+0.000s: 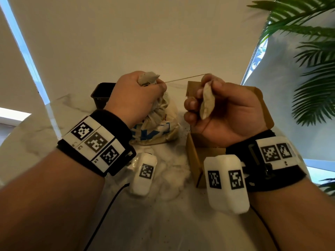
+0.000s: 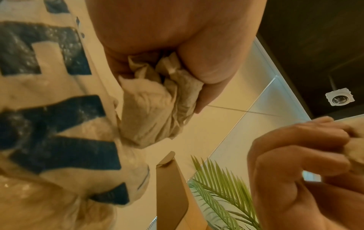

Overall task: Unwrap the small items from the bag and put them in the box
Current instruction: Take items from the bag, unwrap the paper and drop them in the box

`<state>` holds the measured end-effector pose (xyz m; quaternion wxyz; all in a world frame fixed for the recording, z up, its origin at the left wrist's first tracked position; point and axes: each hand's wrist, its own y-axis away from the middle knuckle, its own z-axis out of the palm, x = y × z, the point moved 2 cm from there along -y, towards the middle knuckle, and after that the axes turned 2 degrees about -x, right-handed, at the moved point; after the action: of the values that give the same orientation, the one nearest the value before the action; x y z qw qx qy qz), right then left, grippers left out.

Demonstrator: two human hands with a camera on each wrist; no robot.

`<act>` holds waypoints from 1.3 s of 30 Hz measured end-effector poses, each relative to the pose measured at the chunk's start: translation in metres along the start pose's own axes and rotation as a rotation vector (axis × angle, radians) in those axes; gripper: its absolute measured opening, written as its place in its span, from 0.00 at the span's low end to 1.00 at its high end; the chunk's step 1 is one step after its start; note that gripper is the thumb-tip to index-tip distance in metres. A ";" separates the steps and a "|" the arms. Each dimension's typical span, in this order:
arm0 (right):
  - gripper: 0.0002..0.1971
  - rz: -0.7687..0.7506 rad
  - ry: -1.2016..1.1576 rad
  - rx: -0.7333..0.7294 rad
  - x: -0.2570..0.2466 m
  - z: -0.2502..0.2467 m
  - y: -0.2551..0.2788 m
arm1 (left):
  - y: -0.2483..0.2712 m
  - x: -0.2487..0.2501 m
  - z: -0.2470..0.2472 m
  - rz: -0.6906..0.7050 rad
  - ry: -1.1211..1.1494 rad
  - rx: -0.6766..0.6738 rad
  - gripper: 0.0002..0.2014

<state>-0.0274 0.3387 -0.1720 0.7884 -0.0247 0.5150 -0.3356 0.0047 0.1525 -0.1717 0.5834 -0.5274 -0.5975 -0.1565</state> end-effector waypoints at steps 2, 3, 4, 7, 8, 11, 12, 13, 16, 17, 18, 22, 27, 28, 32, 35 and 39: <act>0.06 -0.036 -0.067 0.004 -0.002 -0.001 0.000 | 0.000 -0.001 0.001 -0.011 -0.009 -0.029 0.04; 0.05 -0.055 -0.087 0.010 -0.003 -0.001 0.000 | 0.000 -0.001 0.002 -0.012 -0.016 -0.048 0.04; 0.05 -0.073 -0.095 0.028 -0.003 -0.001 0.000 | 0.001 -0.001 0.003 -0.008 -0.029 -0.070 0.04; 0.10 -0.120 -0.081 0.116 -0.005 -0.003 0.000 | 0.005 0.001 0.005 0.004 -0.049 -0.147 0.03; 0.11 -0.133 -0.082 0.145 -0.006 -0.003 0.000 | 0.006 0.002 0.005 0.007 -0.067 -0.174 0.03; 0.10 -0.147 -0.118 0.218 -0.009 -0.006 -0.001 | 0.010 0.003 0.006 -0.005 -0.116 -0.227 0.03; 0.10 -0.149 -0.120 0.238 -0.009 -0.007 -0.001 | 0.010 0.003 0.006 -0.014 -0.123 -0.236 0.04; 0.09 -0.151 -0.115 0.256 -0.009 -0.007 -0.001 | 0.010 0.003 0.007 -0.020 -0.128 -0.245 0.04; 0.09 -0.164 -0.102 0.313 -0.009 -0.007 -0.002 | 0.010 0.003 0.007 -0.023 -0.138 -0.264 0.04; 0.09 -0.172 -0.108 0.326 -0.009 -0.007 -0.002 | 0.010 0.003 0.007 -0.019 -0.142 -0.267 0.04; 0.09 -0.182 -0.120 0.337 -0.009 -0.007 -0.002 | 0.011 0.004 0.008 -0.012 -0.146 -0.270 0.04; 0.09 -0.225 -0.189 0.386 -0.009 -0.006 -0.003 | 0.013 0.008 0.009 0.020 -0.164 -0.288 0.02; 0.09 -0.244 -0.207 0.402 -0.009 -0.006 -0.003 | 0.016 0.012 0.010 0.038 -0.228 -0.383 0.04; 0.08 -0.246 -0.212 0.397 -0.009 -0.005 -0.004 | 0.016 0.012 0.010 0.035 -0.240 -0.398 0.05; 0.08 -0.260 -0.221 0.374 -0.006 -0.003 -0.006 | 0.018 0.013 0.011 0.036 -0.276 -0.433 0.04; 0.09 -0.264 -0.219 0.364 -0.006 -0.004 -0.007 | 0.020 0.014 0.012 0.037 -0.321 -0.449 0.08; 0.11 -0.269 -0.200 0.382 -0.007 -0.003 -0.007 | 0.020 0.013 0.013 0.013 -0.325 -0.436 0.09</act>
<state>-0.0355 0.3381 -0.1654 0.7740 0.0230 0.3538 -0.5246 0.0166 0.1766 -0.1725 0.3536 -0.6624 -0.6323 -0.1909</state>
